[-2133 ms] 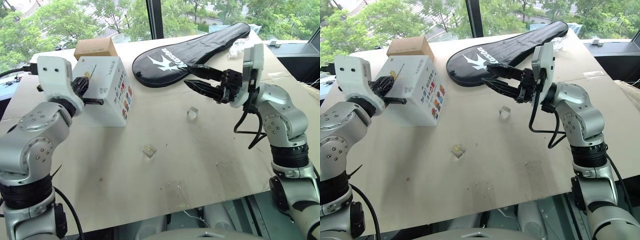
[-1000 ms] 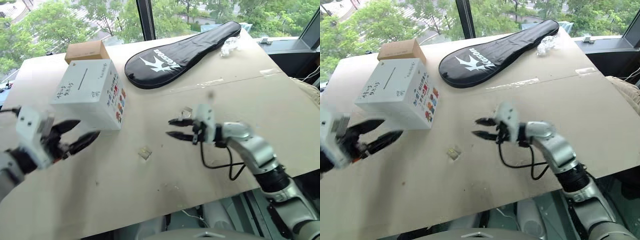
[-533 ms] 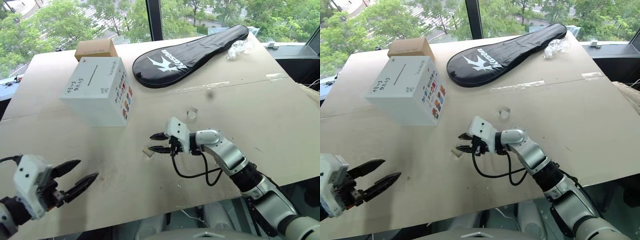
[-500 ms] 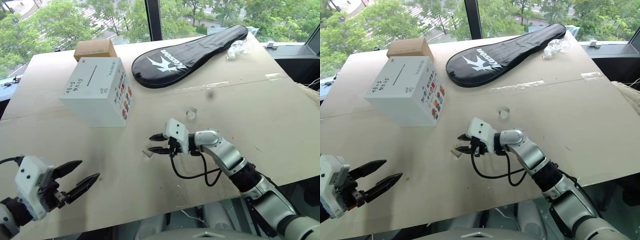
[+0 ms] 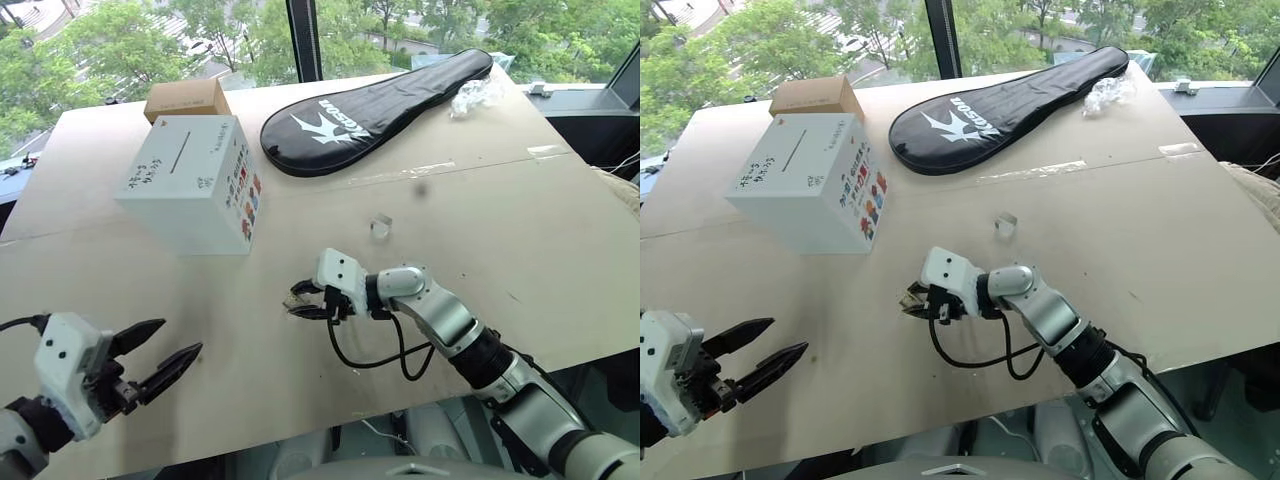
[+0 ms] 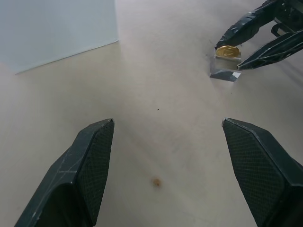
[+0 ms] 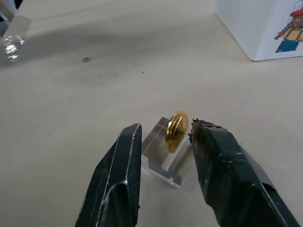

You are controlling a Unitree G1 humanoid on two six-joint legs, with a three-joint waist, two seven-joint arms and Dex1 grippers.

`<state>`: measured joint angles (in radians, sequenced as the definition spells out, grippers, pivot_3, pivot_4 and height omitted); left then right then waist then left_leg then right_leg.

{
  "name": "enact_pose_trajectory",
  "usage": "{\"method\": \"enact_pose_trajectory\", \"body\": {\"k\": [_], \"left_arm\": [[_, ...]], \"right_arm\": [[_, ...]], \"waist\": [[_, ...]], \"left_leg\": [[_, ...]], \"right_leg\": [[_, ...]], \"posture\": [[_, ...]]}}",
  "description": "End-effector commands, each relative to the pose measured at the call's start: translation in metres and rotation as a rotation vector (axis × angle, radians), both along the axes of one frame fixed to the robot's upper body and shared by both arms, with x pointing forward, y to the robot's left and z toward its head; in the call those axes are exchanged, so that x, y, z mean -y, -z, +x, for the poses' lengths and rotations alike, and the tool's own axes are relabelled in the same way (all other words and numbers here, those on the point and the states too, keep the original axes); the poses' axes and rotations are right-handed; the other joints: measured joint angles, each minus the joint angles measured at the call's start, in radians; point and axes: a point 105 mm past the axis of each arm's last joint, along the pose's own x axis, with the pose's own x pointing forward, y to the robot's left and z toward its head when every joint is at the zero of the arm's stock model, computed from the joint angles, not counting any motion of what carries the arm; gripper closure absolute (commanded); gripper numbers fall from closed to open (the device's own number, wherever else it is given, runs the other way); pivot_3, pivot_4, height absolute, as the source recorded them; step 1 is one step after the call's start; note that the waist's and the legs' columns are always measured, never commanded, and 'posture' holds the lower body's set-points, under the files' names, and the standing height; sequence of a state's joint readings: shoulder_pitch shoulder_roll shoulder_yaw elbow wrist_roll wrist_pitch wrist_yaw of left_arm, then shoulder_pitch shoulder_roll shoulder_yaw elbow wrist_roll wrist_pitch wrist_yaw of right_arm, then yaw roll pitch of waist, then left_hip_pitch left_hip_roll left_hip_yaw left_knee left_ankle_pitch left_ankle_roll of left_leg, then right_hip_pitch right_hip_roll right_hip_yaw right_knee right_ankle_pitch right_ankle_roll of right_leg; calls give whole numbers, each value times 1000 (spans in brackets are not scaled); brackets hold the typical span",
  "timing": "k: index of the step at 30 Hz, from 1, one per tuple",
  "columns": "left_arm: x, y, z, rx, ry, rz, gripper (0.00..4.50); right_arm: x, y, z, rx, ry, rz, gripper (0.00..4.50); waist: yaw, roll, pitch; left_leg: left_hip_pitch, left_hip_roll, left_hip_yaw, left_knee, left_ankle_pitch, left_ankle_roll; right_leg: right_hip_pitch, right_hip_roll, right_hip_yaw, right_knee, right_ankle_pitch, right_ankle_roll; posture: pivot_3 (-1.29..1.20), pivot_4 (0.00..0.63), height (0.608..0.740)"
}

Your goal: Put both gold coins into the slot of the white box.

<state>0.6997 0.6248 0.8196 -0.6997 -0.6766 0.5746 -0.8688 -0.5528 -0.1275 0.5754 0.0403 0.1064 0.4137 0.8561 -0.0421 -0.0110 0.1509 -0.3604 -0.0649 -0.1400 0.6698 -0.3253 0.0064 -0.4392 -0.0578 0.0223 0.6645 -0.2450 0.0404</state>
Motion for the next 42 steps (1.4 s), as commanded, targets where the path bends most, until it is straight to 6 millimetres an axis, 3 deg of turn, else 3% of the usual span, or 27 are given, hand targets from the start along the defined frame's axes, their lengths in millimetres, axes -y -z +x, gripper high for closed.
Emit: {"method": "enact_pose_trajectory", "body": {"k": [1,2,7,11,19,25,33,36,42], "left_arm": [[6,-7,0,25,17,7,766],[6,-7,0,25,17,7,766],[7,-9,3,30,19,-1,766],[16,-14,6,58,35,-61,766],[46,-57,30,272,79,-531,766],[67,-79,44,350,128,-880,766],[91,-104,58,390,221,-1237,766],[102,-102,58,342,258,-1252,766],[103,-95,61,301,250,-1232,766]], "right_arm": [[-5,-14,1,30,6,47,3962],[-4,-14,1,31,9,48,4474],[-4,-15,3,29,14,53,4474],[0,-31,9,8,44,111,4474],[17,-102,13,-334,69,472,4474],[24,-145,4,-525,-24,690,4474],[21,-154,-13,-586,-122,696,4474],[21,-156,-21,-602,-169,692,4474],[21,-158,-23,-612,-176,695,4474]], "waist": [[0,0,0],[0,0,0],[0,0,0],[1,0,0],[1,0,0],[-1,0,0],[-4,0,-1],[-4,0,-1],[-4,0,-1]], "left_leg": [[0,0,0,0,0,0],[0,0,0,0,0,0],[0,0,0,0,0,0],[0,0,0,0,0,0],[0,0,-2,0,0,0],[0,0,-2,1,0,0],[0,0,0,2,0,0],[0,0,0,2,0,0],[1,0,0,2,0,0]], "right_leg": [[0,0,0,0,0,0],[0,0,0,0,0,0],[0,0,0,0,0,0],[0,0,0,0,0,0],[0,0,-1,0,0,0],[0,0,-1,0,0,0],[0,0,0,1,0,0],[0,0,0,2,1,0],[0,0,0,2,1,0]], "posture": [[0,150,740],[0,150,740],[0,150,740],[0,150,740],[0,150,740],[0,150,740],[0,150,740],[0,150,740],[0,150,740]]}}
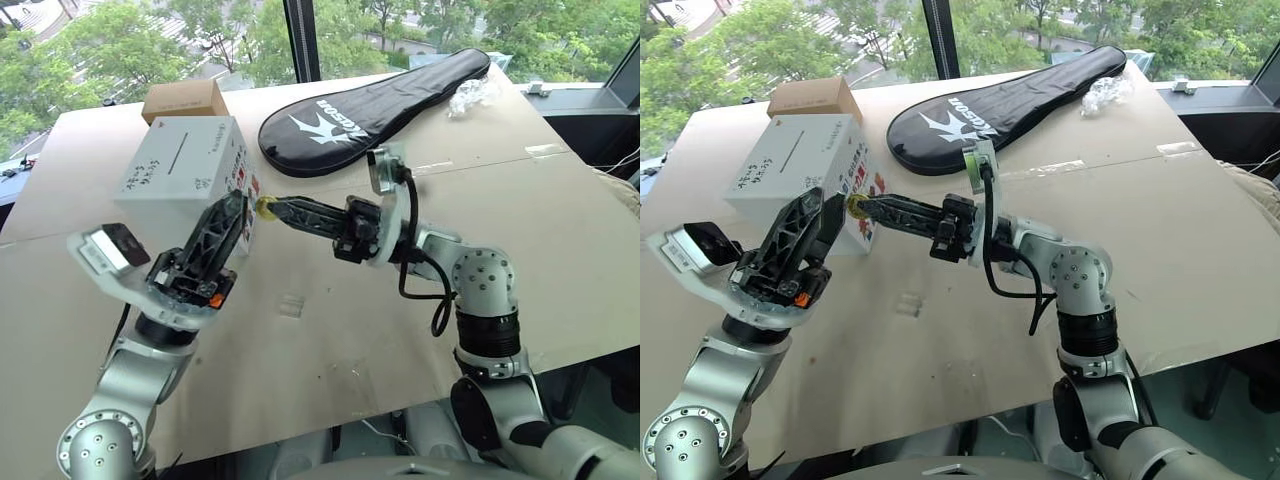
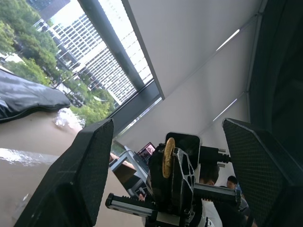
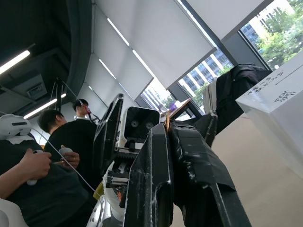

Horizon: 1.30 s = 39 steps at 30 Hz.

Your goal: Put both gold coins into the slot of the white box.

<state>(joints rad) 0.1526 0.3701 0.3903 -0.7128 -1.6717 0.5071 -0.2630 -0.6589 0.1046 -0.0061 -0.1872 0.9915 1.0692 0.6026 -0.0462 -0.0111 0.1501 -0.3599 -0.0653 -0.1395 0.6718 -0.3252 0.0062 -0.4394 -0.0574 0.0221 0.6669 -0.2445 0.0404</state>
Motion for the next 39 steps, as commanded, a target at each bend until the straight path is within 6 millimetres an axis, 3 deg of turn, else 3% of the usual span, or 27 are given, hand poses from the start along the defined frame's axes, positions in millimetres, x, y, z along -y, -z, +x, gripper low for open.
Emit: {"method": "enact_pose_trajectory", "body": {"k": [1,3,6,12,28,29,30,35,39], "left_arm": [[3,-1,-3,11,27,12,766],[8,2,-5,6,51,17,766],[10,4,-6,5,67,13,1605],[9,3,-9,14,77,8,4440],[11,3,-7,17,86,23,4486],[10,3,-5,19,79,21,4500],[9,3,-4,19,68,21,4500],[0,-8,7,47,-4,26,4500],[-16,-29,17,115,-132,73,4500]], "right_arm": [[-2,-13,-12,45,-39,36,4474],[-2,-13,-13,43,-43,40,4474],[-4,-14,-13,39,-47,46,4500],[-5,-15,-14,36,-49,49,4500],[-5,-11,-12,22,-47,35,4500],[-5,-11,-12,20,-48,37,3880],[-4,-12,-12,19,-51,42,3584],[2,-15,-1,22,33,65,1156],[16,-13,14,67,149,48,1156]], "waist": [[1,0,0],[1,0,0],[1,0,0],[1,0,0],[2,0,0],[2,0,0],[2,0,0],[4,0,0],[4,0,0]], "left_leg": [[0,0,0,0,0,0],[0,0,0,0,0,0],[0,0,0,0,0,0],[0,0,0,0,0,0],[0,0,1,0,0,0],[0,0,1,0,0,0],[0,0,1,0,0,0],[0,0,0,0,0,0],[0,0,1,0,0,0]], "right_leg": [[0,0,0,0,0,0],[0,0,0,0,0,0],[0,0,0,0,0,0],[0,0,0,0,0,0],[-1,0,0,0,0,0],[-1,0,0,0,0,0],[-1,0,0,0,0,0],[-1,0,0,0,0,0],[-1,0,0,0,0,0]], "posture": [[0,150,740],[0,150,740],[0,150,740],[0,150,740],[0,150,740],[0,150,740],[0,150,740],[0,150,740],[0,150,740]]}}
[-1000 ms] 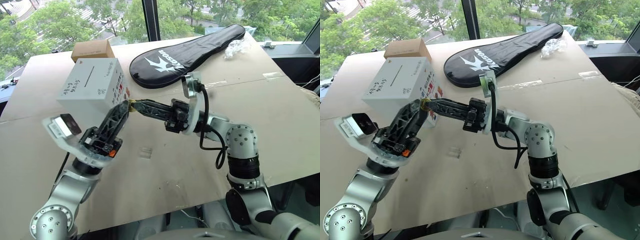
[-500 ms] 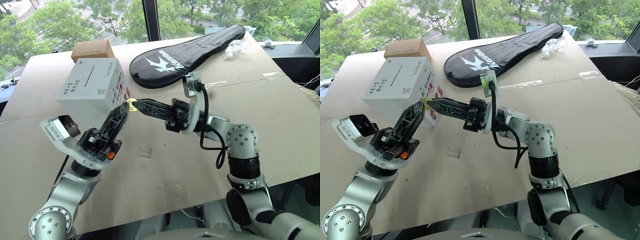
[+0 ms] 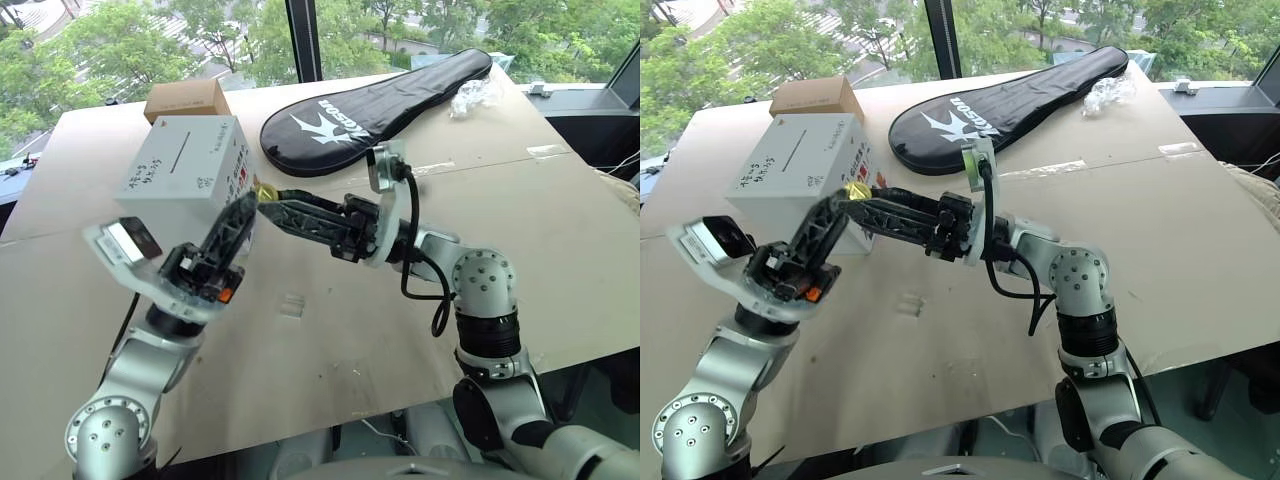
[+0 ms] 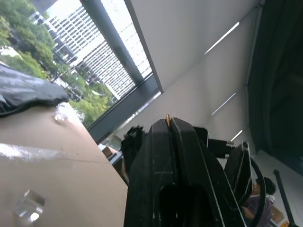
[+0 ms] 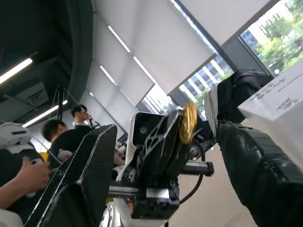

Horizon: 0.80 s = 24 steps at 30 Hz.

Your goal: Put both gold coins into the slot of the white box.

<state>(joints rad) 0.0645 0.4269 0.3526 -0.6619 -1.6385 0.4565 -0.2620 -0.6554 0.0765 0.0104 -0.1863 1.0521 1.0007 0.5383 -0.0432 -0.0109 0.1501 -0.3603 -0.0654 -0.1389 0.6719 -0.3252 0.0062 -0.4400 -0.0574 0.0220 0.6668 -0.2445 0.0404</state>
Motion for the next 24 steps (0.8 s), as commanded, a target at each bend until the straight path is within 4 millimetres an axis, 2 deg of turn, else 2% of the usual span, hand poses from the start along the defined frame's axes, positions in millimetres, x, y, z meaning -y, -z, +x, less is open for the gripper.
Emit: {"method": "enact_pose_trajectory", "body": {"k": [1,2,4,6,7,10,12,18,21,24], "left_arm": [[-24,-25,9,84,-183,63,4500],[-29,-29,12,92,-225,80,4500],[-59,-39,33,86,-465,166,4500],[-85,-50,46,104,-685,278,4500],[-95,-53,52,100,-775,376,4500],[-116,-42,68,30,-967,764,4500],[-122,-35,72,0,-994,909,4500],[-128,-17,81,-111,-1024,1060,4500],[-131,-16,83,-137,-1033,1012,4500],[-125,-7,84,-158,-980,1004,4500]], "right_arm": [[16,-7,14,114,158,2,1156],[19,-7,18,149,196,-10,1156],[27,-7,29,311,312,-65,1156],[33,-15,34,434,373,-73,1156],[35,-21,33,505,385,-74,1156],[39,-28,33,654,391,-126,1156],[42,-29,35,724,394,-168,1156],[49,-37,36,814,396,-198,1156],[52,-40,37,813,405,-196,1156],[53,-41,38,815,413,-196,1156]], "waist": [[1,0,0],[2,0,0],[2,0,0],[0,0,0],[-3,0,0],[-18,0,0],[-21,0,0],[-21,0,0],[-21,0,0],[-21,0,0]], "left_leg": [[0,0,0,0,0,0],[0,0,-1,0,0,0],[0,0,0,0,0,0],[0,-1,0,0,0,0],[0,-1,0,0,0,0],[-1,-1,2,-2,0,0],[-2,-1,2,-3,0,0],[-4,-1,1,-2,0,0],[-4,0,1,-3,0,0],[-4,0,1,-2,0,0]], "right_leg": [[0,0,0,0,0,0],[0,0,-1,0,0,0],[0,0,-2,0,0,0],[0,1,-3,0,0,0],[0,1,-2,0,0,0],[-3,1,1,1,0,0],[-4,1,1,0,0,0],[-5,0,0,-1,0,0],[-5,0,0,0,0,0],[-5,0,0,0,0,1]], "posture": [[0,150,740],[0,150,740],[0,150,740],[0,150,740],[0,150,740],[0,150,740],[0,150,740],[0,150,740],[0,150,740],[0,150,740]]}}
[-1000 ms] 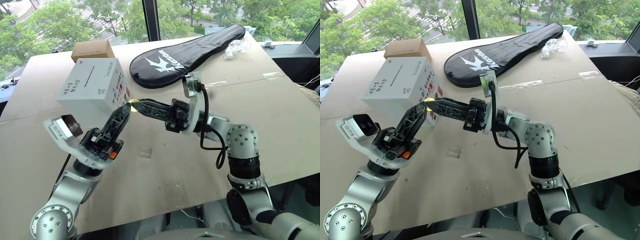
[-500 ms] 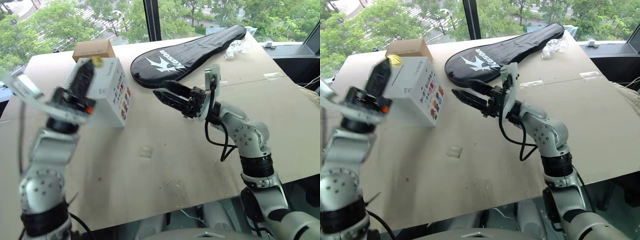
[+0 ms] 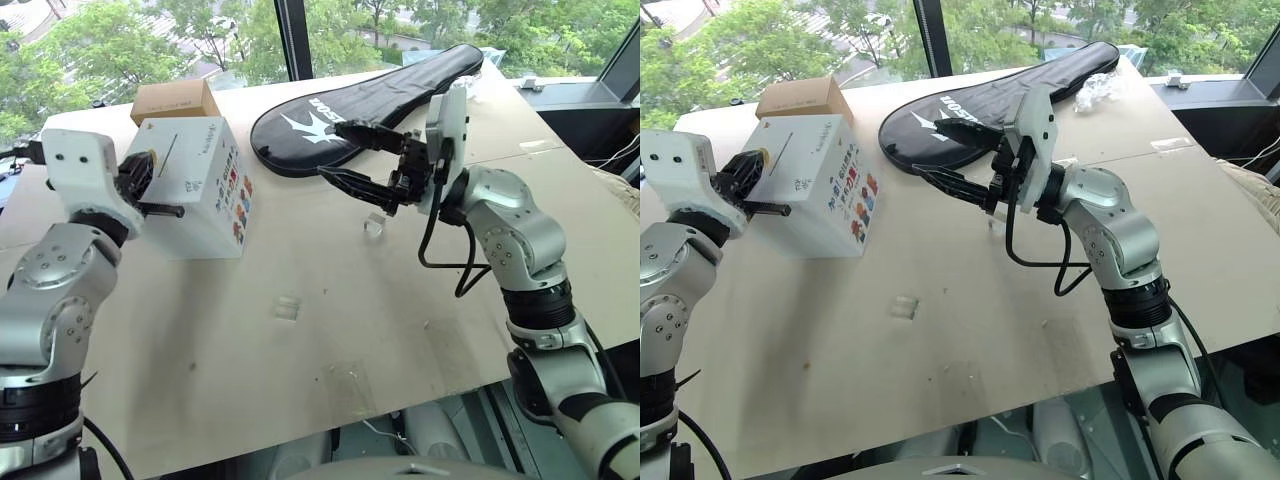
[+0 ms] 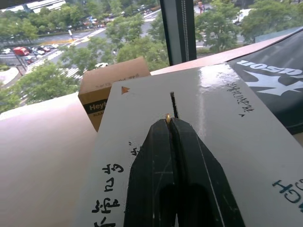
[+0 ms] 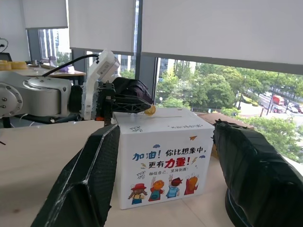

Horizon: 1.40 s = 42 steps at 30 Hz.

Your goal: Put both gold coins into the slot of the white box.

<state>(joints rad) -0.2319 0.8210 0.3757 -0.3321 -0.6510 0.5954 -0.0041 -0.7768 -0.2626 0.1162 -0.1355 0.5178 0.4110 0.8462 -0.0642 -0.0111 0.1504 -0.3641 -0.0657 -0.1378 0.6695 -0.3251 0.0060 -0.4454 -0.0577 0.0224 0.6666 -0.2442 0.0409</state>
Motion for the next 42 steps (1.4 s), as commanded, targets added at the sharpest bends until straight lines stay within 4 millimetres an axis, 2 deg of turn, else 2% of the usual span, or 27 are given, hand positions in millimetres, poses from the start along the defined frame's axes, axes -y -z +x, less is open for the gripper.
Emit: {"method": "enact_pose_trajectory", "body": {"k": [1,17,25,28,31,32,33,36,38,40,42], "left_arm": [[2,-2,-2,-1,16,-8,4500],[21,3,8,-15,77,-118,4500],[22,6,9,-35,66,-115,4500],[23,4,9,-24,65,-113,3743],[23,-5,9,21,58,-82,2367],[23,-8,9,36,56,-74,1721],[23,-13,8,69,54,-62,1491],[40,-36,-6,200,187,-108,1491],[62,-40,-23,226,351,-145,1491],[81,-31,-42,187,489,-137,1491],[90,8,-58,-1,533,-91,1491]], "right_arm": [[4,-15,-4,57,-2,30,1156],[5,-10,-1,44,14,-11,1156],[5,-7,0,35,15,-15,1156],[5,-5,0,31,16,-17,1089],[6,-5,1,26,22,-14,1089],[7,-5,1,24,25,-13,1089],[9,-3,2,19,32,-11,1089],[25,8,2,-25,70,-16,1089],[42,23,0,-64,104,-40,1089],[58,38,-2,-110,144,-59,1089],[82,69,-4,-162,209,-131,1089]], "waist": [[0,0,0],[9,0,0],[19,0,0],[19,0,0],[19,0,0],[19,0,0],[19,0,0],[20,0,0],[24,-1,-1],[23,-1,-1],[18,-1,-1]], "left_leg": [[0,0,0,0,0,0],[0,-1,0,3,0,0],[0,-1,0,4,0,0],[0,-1,1,5,0,0],[0,-1,1,5,0,0],[0,-1,1,5,0,0],[0,-1,1,5,0,0],[0,-1,1,6,0,0],[-2,-1,0,7,0,0],[-7,-1,-2,14,0,0],[-7,-1,1,14,0,0]], "right_leg": [[0,0,0,0,0,0],[0,-1,0,4,0,0],[0,-1,0,5,0,0],[0,-1,0,5,0,0],[0,-1,0,6,0,0],[0,-1,0,6,0,0],[0,-1,0,6,0,0],[0,-1,0,6,0,0],[0,-1,0,5,0,0],[0,-3,-3,4,0,0],[0,-5,-2,4,0,0]], "posture": [[0,150,740],[0,150,740],[0,150,740],[0,150,740],[0,150,740],[0,150,740],[0,150,740],[0,150,740],[0,150,740],[0,150,740],[0,150,740]]}}
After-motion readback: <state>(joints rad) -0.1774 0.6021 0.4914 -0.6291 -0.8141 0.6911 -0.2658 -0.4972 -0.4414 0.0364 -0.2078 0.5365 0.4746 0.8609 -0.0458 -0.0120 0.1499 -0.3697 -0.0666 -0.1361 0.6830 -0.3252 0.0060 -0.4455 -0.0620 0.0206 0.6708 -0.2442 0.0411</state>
